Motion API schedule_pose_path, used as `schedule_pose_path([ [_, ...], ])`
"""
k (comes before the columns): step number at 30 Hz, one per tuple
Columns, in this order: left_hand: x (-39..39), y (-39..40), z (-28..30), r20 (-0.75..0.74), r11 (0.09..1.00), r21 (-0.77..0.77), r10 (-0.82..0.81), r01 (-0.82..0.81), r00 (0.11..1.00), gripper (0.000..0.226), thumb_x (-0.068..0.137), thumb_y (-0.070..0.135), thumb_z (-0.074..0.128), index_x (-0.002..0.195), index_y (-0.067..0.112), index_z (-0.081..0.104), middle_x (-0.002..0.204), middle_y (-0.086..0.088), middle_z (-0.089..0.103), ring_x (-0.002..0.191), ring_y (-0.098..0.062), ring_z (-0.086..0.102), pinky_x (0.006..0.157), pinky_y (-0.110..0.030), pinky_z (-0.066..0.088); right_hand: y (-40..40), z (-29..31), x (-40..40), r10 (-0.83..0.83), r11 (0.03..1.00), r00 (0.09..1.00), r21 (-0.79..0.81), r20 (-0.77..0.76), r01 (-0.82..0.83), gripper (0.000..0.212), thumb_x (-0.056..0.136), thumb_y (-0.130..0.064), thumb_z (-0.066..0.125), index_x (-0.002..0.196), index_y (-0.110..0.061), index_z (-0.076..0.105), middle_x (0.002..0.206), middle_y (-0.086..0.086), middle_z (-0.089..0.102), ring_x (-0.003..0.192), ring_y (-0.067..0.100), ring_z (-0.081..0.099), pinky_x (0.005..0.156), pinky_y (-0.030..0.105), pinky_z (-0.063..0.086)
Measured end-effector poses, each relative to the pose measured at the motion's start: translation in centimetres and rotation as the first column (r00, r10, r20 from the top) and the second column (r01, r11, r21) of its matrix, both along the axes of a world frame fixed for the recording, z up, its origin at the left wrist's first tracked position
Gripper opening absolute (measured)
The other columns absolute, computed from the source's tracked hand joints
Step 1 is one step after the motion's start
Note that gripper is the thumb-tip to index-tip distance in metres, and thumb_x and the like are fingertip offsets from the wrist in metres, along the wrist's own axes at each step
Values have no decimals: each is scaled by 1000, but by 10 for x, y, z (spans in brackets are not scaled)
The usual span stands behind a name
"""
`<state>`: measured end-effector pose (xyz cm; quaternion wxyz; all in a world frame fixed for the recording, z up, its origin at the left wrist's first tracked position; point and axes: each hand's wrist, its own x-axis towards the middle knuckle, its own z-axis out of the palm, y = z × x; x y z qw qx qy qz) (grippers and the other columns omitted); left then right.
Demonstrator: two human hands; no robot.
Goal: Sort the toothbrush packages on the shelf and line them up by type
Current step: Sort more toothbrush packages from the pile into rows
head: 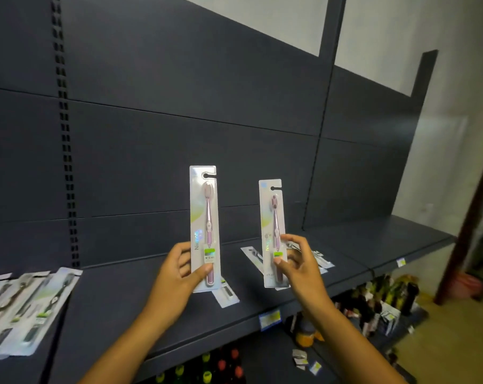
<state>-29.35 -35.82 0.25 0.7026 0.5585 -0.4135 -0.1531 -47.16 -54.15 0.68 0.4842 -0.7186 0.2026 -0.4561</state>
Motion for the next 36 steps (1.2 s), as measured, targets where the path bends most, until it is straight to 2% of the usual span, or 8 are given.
schedule_pose_path([
  [2,-6,-26,-1,3,1000,6,-15,15,1000,39,82,7,71,117,15,56,112,0,71,101,-14,70,82,-27,59,-23,-5,-9,-18,1000,1000,13,-5,18,39,91,3,61,121,-20,52,120,-1,65,102,9,68,80,30,59],
  [7,-14,-93,-5,10,999,5,-33,33,999,40,82,7,72,118,15,56,111,2,71,100,-10,70,77,-20,57,-83,-6,-15,-52,998,999,-22,-11,51,39,90,4,62,122,-17,53,115,-9,64,96,6,67,73,19,55],
  [13,-12,-180,3,-10,999,-18,-37,37,999,38,82,9,72,116,17,56,111,2,71,100,-11,70,77,-22,58,-163,4,-10,-24,999,999,-34,-49,22,38,90,1,63,119,-22,54,121,-3,65,105,14,67,86,34,58],
  [17,-21,-238,11,1,997,-32,-63,63,998,38,82,7,72,115,15,57,109,0,72,97,-11,71,74,-21,58,-212,14,-17,-22,999,1000,-47,-23,20,38,91,3,61,118,-22,55,118,-6,66,104,13,68,82,28,58],
  [21,-37,-281,10,12,998,-22,-59,59,998,39,81,8,73,117,15,57,111,2,71,100,-12,70,80,-25,59,-254,15,-29,-15,999,1000,-41,-20,14,38,91,4,61,118,-22,55,114,-7,68,103,14,67,83,29,57],
  [25,-46,-300,6,15,1000,4,-23,23,1000,40,81,9,73,117,17,57,112,1,71,101,-14,70,80,-26,59,-281,16,-34,29,1000,1000,3,7,-29,38,91,5,60,120,-18,54,106,-4,70,95,10,70,74,22,57],
  [33,-76,-291,11,-3,988,2,157,-157,988,39,81,10,73,116,16,57,110,1,72,98,-11,71,75,-21,58,-304,21,-38,219,972,975,77,31,-220,39,91,3,60,120,-21,52,100,8,72,86,18,73,60,23,56],
  [36,-90,-281,9,0,976,11,218,-218,976,39,81,11,73,116,18,57,110,1,72,99,-12,71,76,-22,58,-298,18,-37,265,959,963,89,46,-268,39,92,2,60,120,-24,52,101,8,73,89,20,73,66,30,59],
])
